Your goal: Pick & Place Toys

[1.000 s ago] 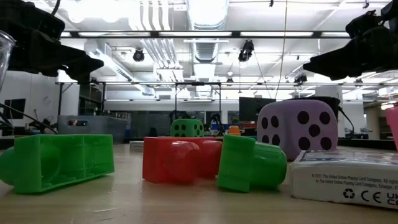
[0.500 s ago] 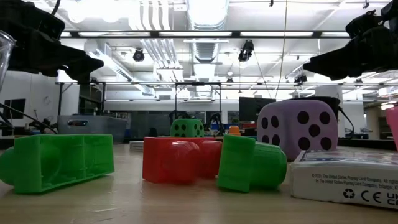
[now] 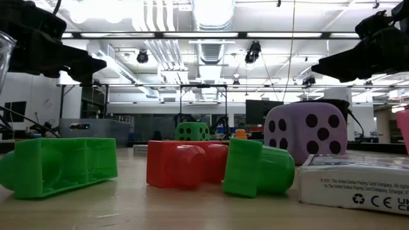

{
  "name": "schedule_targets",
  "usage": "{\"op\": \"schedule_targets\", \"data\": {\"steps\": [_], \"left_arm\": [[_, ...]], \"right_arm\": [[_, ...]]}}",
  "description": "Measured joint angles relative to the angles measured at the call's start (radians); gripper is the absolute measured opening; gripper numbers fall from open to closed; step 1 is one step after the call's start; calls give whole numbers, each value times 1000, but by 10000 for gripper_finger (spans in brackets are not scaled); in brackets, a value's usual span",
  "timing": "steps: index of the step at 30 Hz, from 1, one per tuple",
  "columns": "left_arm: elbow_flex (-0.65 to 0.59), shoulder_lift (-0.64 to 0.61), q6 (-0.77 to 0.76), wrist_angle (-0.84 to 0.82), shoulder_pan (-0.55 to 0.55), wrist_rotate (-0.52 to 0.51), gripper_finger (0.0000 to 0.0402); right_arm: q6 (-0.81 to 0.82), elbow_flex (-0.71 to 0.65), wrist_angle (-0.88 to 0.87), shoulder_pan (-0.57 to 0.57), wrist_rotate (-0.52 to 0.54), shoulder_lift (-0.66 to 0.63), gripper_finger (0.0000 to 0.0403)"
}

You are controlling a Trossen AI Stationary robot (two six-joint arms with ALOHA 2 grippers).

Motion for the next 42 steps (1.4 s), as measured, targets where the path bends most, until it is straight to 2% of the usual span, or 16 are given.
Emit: {"op": "schedule_targets", "data": {"steps": [8,15,19,25,35,37,42], "left_arm": [[0,1,-40,-11,0,-5,260],[0,0,-24,11,0,-214,260],[0,0,-20,10,0,-271,260],[0,0,-55,-30,0,-278,260],[0,1,-65,-34,0,-277,260],[0,1,-65,-34,0,-278,260],[0,1,-14,-34,0,-284,260]], "right_arm": [[0,0,0,0,0,0,281],[0,0,0,0,0,0,281],[0,0,0,0,0,0,281],[3,0,24,0,-2,0,281],[214,0,181,1,-24,13,281],[226,0,203,0,14,16,281],[245,0,237,0,211,37,281]]}}
